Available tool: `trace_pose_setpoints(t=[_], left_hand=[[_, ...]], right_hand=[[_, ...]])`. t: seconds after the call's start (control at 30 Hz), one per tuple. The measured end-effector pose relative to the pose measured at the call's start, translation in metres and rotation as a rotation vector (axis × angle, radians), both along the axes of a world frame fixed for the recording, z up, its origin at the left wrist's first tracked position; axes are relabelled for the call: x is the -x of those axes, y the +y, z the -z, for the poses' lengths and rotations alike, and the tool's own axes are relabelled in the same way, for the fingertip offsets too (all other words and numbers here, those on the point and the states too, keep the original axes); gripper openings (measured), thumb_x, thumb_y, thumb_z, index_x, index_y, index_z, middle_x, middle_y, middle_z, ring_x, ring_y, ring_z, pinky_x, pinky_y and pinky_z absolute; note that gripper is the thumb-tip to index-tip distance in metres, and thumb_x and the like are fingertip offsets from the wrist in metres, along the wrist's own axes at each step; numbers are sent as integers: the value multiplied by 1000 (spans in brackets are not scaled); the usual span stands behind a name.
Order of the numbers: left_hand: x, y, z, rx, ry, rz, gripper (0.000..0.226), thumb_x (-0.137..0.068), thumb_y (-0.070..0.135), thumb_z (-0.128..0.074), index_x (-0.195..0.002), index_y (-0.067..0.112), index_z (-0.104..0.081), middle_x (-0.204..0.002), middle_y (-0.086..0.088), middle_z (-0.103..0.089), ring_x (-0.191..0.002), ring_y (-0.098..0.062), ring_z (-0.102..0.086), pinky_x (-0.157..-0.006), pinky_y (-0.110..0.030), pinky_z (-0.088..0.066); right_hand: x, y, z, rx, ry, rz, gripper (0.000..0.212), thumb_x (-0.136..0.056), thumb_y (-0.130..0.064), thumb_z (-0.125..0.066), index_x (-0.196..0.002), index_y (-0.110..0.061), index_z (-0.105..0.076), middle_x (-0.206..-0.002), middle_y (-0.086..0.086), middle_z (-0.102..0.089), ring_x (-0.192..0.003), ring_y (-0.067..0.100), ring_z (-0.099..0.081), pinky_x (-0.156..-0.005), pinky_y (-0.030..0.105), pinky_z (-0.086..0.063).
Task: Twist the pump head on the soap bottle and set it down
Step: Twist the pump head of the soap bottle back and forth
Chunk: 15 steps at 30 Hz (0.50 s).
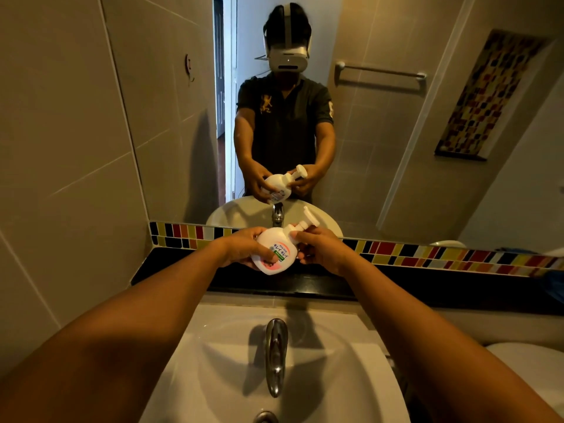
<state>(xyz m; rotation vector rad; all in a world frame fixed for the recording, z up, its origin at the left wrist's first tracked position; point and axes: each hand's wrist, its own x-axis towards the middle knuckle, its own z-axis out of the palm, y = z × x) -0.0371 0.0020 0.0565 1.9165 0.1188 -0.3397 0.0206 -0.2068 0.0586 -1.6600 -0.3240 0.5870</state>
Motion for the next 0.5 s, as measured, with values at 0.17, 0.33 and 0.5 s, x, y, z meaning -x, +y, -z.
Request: trace_pose_setpoints(t=[0.17, 0.33, 0.5], left_hand=[[1, -1, -3, -23, -17, -3, 59, -75, 14, -80, -127, 20, -53, -121, -9, -65, -110, -28, -64, -86, -43, -60], [3, 6, -5, -50, -18, -17, 58, -76, 13, -79, -128, 19, -53, -122, -9, -64, -113, -30, -63, -89, -46, -58], [1, 7, -5, -56, -25, -2, 58, -76, 14, -79, -127, 18, -53, -121, -10, -65, -111, -29, -64, -90, -47, -57]], right_hand=[[4, 8, -5, 53, -64, 32, 40, -86, -51, -67, -103, -15, -63, -93, 14, -67, -78, 24, -61, -72, 34, -52], [2, 4, -8, 33, 13, -80, 37, -90, -28, -66, -120, -8, -58, -92, 12, -67, -71, 18, -62, -67, 31, -54], [2, 8, -8, 45, -56, -25, 39, -85, -40, -72, -109, -10, -65, -93, 12, -71, -75, 21, -64, -71, 31, -54]])
